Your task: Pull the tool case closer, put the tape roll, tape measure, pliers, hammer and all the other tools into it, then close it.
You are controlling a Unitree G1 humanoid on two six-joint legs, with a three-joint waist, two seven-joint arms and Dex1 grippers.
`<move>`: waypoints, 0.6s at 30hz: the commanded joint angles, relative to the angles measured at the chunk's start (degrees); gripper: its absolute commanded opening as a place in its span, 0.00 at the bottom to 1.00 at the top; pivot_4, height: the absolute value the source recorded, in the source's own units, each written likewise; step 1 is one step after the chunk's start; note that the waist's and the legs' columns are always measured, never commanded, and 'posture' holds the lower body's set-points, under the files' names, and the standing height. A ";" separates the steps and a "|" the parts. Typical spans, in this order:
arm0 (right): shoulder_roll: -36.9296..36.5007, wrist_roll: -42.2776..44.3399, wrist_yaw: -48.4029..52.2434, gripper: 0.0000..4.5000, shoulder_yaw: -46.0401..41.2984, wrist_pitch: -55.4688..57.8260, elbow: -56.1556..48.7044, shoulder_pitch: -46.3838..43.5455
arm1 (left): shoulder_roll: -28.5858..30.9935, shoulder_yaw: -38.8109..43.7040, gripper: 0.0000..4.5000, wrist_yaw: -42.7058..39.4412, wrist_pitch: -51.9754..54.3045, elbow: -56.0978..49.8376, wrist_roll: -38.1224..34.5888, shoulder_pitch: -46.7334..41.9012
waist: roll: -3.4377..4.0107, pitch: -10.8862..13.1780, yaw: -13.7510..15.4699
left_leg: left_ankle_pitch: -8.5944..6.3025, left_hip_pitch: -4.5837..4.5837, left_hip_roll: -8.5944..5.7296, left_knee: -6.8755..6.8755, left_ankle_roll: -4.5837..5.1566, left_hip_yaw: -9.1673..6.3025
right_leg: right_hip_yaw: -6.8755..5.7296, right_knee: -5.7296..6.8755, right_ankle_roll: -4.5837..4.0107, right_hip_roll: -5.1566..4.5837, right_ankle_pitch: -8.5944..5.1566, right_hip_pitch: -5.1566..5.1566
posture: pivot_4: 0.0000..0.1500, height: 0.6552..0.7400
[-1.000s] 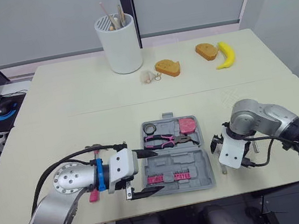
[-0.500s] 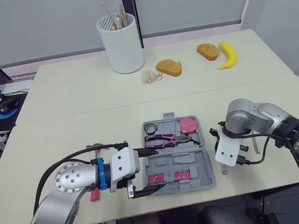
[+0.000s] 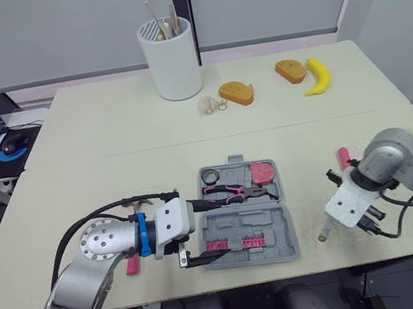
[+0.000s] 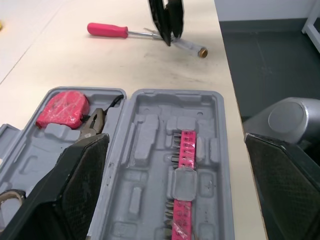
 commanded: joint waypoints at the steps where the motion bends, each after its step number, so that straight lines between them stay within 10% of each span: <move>1: -1.64 6.94 -1.15 0.07 -8.00 20.89 -9.72 4.67 | -0.91 0.26 1.00 -0.18 -1.90 0.04 -0.26 -1.06 | 0.01 0.00 0.04 | 0.00 0.00 0.00 0.00 0.00 -0.01 | 0.00 0.00 -0.01 0.00 0.00 0.00 | 1.00 1.00; 11: 12.11 15.41 -24.83 0.07 -27.75 78.31 -26.36 18.89 | -2.89 0.05 1.00 -1.17 -3.24 1.43 -1.38 -2.52 | -0.01 -0.02 0.40 | 0.00 -0.07 -0.05 0.00 0.00 -0.02 | 0.00 -0.05 -0.01 -0.02 0.01 -0.02 | 1.00 1.00; 18: 35.43 10.02 -48.36 0.07 -34.45 94.19 -23.87 15.33 | -2.30 -0.60 1.00 -4.85 -3.05 1.42 -2.02 -3.07 | 0.03 -0.13 0.24 | 0.03 -0.07 -0.07 -0.01 -0.04 -0.07 | 0.01 0.03 -0.01 0.03 0.01 -0.08 | 1.00 1.00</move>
